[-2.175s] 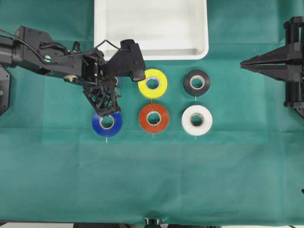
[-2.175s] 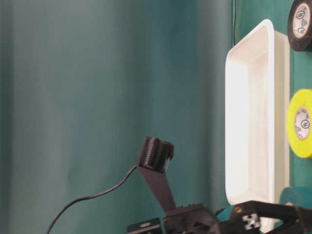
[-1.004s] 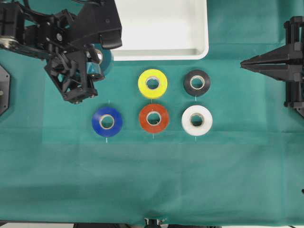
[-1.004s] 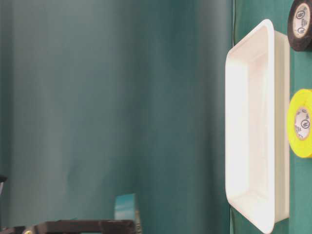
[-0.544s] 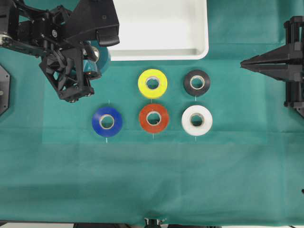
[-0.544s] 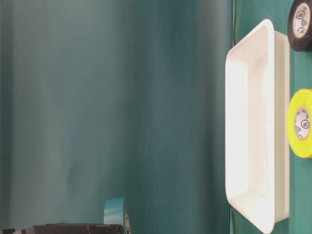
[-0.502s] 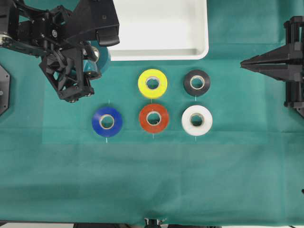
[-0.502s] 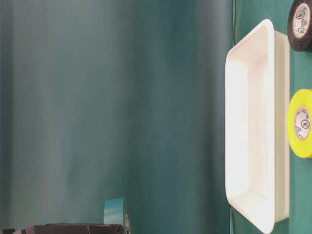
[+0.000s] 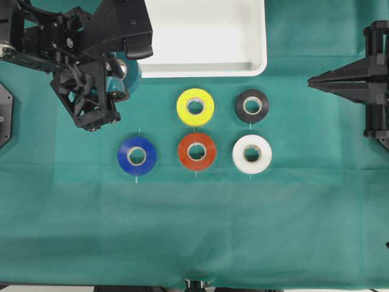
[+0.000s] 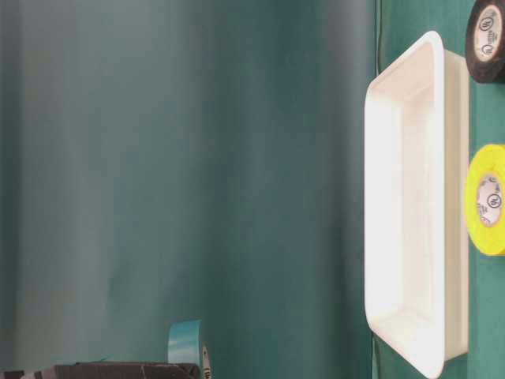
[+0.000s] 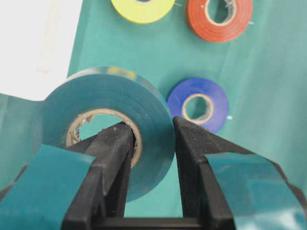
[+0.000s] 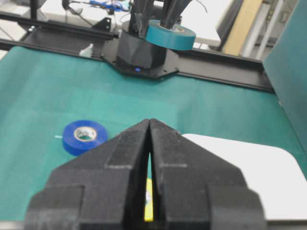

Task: Place the tape from the fixed location into the white case.
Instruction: 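Lift the teal tape roll up with the left gripper, then carry the teal roll with the left gripper over the white tray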

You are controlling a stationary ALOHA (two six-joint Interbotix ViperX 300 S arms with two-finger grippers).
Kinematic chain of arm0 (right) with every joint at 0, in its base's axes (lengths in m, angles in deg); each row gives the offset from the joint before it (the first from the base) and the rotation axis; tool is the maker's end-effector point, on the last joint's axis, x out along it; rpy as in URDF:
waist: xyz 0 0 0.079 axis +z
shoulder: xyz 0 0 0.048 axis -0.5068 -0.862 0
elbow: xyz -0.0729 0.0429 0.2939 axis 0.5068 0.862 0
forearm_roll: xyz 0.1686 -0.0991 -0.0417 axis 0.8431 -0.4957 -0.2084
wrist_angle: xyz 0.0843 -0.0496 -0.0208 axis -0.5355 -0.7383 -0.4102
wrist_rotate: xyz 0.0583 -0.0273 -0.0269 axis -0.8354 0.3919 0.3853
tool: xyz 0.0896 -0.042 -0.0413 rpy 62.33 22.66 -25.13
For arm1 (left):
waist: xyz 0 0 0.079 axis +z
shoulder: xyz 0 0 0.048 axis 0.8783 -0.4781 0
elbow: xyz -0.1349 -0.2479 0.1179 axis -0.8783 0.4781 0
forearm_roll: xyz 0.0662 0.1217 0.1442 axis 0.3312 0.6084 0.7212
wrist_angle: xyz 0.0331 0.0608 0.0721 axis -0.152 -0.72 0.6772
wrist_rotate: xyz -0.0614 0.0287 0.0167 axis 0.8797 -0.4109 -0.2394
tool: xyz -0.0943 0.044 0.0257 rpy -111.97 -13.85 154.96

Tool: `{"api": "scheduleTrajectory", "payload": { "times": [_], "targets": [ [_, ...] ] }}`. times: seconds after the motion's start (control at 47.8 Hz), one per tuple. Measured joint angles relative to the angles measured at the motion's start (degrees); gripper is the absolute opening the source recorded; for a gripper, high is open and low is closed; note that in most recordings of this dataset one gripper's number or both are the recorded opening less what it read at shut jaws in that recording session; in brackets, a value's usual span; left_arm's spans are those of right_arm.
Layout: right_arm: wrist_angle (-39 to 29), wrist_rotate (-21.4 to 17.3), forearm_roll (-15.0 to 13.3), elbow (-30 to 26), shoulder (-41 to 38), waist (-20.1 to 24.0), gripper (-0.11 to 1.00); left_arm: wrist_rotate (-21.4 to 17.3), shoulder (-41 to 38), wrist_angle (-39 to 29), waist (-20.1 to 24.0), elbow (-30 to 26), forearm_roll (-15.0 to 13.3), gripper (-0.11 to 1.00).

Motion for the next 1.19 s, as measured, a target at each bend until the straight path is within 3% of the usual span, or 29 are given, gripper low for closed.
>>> {"api": "scheduleTrajectory", "payload": {
  "times": [0.335, 0.899, 1.192],
  "targets": [
    [0.0, 0.1, 0.0, 0.0, 0.0, 0.1, 0.0, -0.4, 0.0, 0.0, 0.8, 0.1, 0.1, 0.22],
    [-1.0, 0.1, 0.0, -0.4, -0.1, 0.0, 0.0, -7.5, -0.1, -0.1, 15.3, -0.4, 0.2, 0.22],
    [-1.3, 0.2, 0.0, -0.4, -0.1, 0.0, 0.0, -8.1, -0.1, -0.1, 17.3, -0.7, 0.2, 0.22]
  ]
}}
